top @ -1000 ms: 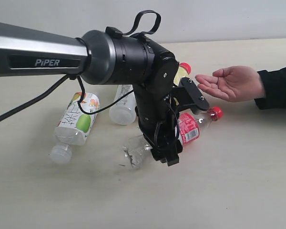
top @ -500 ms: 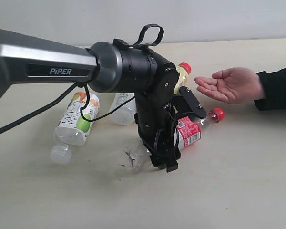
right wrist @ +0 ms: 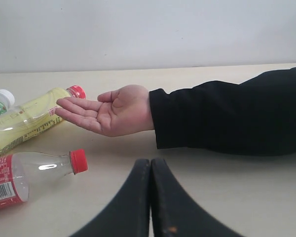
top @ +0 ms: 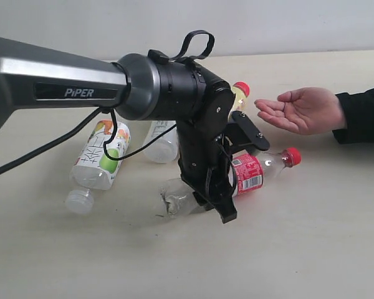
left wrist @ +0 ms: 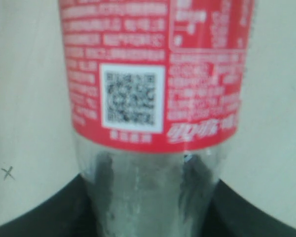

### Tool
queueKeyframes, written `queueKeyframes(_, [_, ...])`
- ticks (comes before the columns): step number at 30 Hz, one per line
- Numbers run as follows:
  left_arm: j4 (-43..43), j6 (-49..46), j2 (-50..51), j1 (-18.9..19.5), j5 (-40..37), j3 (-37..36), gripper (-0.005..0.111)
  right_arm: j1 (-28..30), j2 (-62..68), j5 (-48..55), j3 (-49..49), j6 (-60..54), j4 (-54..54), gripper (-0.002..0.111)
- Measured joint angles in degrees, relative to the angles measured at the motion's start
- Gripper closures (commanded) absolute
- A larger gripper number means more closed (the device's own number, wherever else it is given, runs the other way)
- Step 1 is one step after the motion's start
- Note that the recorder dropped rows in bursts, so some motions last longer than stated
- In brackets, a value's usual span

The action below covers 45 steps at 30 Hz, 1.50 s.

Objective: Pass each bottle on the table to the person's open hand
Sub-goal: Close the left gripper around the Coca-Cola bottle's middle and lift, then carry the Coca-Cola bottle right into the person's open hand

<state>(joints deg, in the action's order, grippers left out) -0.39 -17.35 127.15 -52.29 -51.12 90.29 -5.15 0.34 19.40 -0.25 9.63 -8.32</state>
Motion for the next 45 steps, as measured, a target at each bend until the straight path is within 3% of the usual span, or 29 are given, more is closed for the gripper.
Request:
queueKeyframes(10, [-1.0, 12.7, -1.2, 0.0, -1.0, 0.0, 0.107, 0.0, 0.0, 0.0, 0.0, 0.0, 0.0, 0.108])
queueKeyframes(20, [-11.9, 20.6, -4.8, -0.3, -3.7, 1.9, 0.107, 0.0, 0.0, 0.0, 0.0, 0.0, 0.0, 0.108])
queueKeyframes(26, [-12.7, 27.1, -4.9, -2.1, -10.1, 11.4, 0.107, 0.0, 0.0, 0.0, 0.0, 0.0, 0.0, 0.108])
queueKeyframes(36, [-11.6, 43.6, 1.4, -3.6, -11.3, 35.7, 0.107, 0.0, 0.0, 0.0, 0.0, 0.0, 0.0, 0.108])
queueKeyframes(40, [-12.4, 49.2, 5.9, -3.4, -9.4, 40.9, 0.107, 0.0, 0.0, 0.0, 0.0, 0.0, 0.0, 0.108])
queueKeyframes(45, [-18.8, 53.4, 11.9, -2.3, -0.4, 41.8, 0.107, 0.0, 0.0, 0.0, 0.0, 0.0, 0.0, 0.108])
